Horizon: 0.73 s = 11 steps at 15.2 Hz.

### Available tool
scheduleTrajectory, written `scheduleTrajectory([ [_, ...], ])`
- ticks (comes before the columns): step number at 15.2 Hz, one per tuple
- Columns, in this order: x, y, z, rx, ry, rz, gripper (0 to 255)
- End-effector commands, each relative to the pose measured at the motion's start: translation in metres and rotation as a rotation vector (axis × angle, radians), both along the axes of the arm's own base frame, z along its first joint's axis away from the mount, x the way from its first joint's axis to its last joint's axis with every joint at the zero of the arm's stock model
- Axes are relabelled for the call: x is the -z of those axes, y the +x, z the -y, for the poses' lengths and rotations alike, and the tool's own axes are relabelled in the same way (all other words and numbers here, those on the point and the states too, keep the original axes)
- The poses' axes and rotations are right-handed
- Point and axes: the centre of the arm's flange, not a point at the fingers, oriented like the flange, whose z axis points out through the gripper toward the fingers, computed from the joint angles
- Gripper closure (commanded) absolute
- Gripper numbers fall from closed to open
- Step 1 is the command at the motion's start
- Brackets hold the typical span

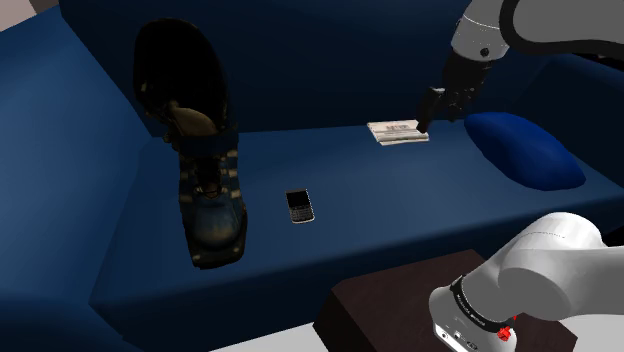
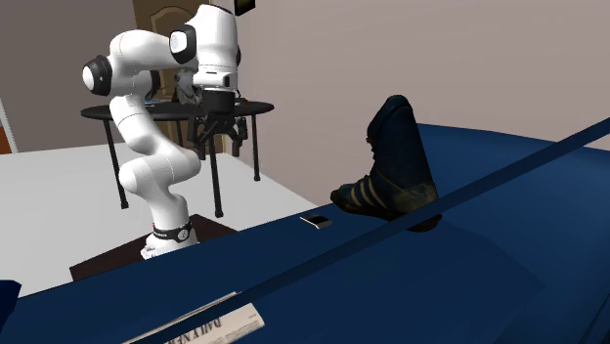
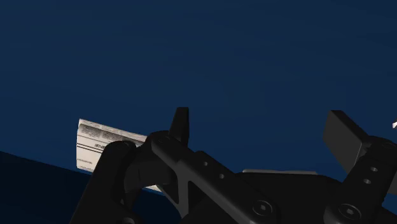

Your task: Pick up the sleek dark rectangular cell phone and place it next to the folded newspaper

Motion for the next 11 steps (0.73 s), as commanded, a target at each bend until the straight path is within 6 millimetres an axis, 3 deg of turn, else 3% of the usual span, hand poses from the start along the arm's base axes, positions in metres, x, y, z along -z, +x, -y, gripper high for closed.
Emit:
scheduleTrajectory([
  [1, 0.000, 0.000, 0.000, 0.000, 0.000, 0.000, 0],
  [11, 0.082, 0.037, -0.088, 0.028, 0.041, 0.033, 0],
])
